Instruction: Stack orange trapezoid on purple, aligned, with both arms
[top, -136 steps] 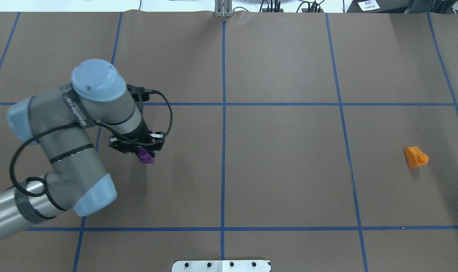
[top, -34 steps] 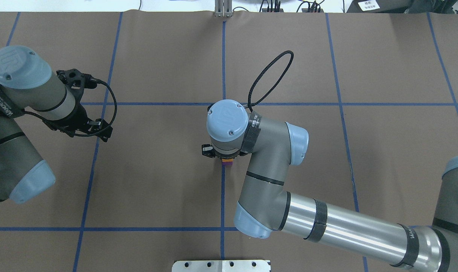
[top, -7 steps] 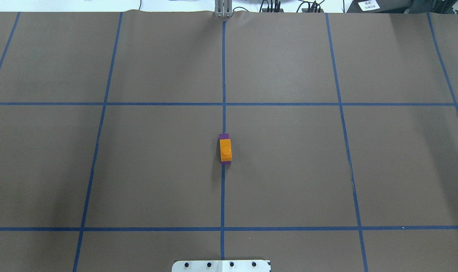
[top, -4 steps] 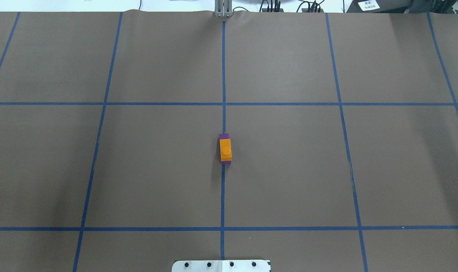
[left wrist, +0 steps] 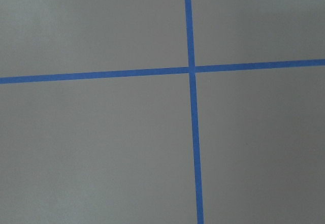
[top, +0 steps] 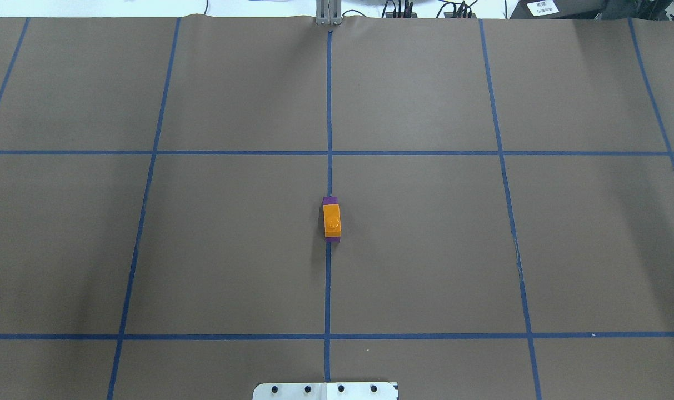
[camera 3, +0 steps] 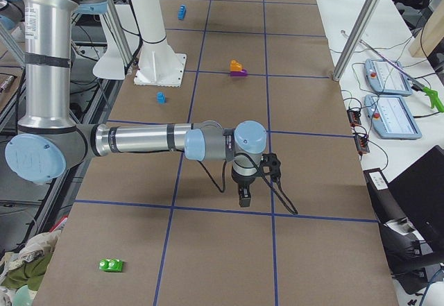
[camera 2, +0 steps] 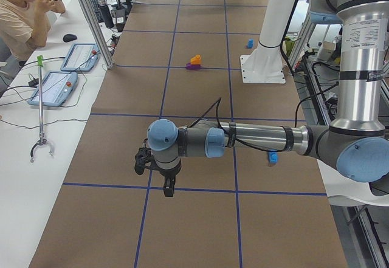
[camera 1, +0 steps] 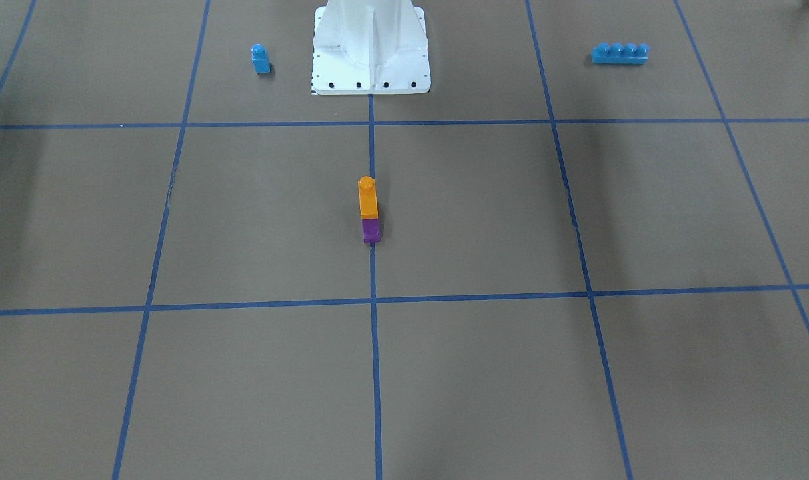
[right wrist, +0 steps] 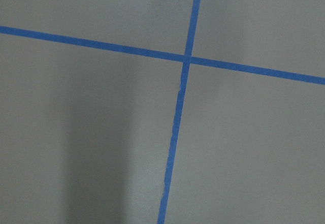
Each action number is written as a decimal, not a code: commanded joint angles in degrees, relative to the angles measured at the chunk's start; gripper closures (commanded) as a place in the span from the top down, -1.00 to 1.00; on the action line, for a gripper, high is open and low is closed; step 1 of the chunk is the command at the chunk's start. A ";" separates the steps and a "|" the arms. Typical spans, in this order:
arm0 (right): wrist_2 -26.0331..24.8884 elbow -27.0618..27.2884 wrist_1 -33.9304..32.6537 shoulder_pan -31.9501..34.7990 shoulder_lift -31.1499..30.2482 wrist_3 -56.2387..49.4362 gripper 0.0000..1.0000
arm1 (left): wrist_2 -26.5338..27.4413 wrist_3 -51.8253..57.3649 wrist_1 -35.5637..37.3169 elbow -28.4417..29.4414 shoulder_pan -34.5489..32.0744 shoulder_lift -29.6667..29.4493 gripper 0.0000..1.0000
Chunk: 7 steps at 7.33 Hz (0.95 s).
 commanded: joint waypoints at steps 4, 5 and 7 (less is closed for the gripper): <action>0.13 0.15 -1.62 -0.64 0.04 0.01 1.00 | -0.42 0.05 -2.13 2.11 -0.06 -0.14 1.00; 0.13 0.15 -1.36 -0.64 0.12 0.01 1.00 | -0.50 0.05 -2.13 1.94 -0.06 -0.05 1.00; 0.13 0.15 -1.26 -0.64 0.56 0.09 1.00 | -0.33 -0.04 -2.05 1.85 -0.06 1.17 1.00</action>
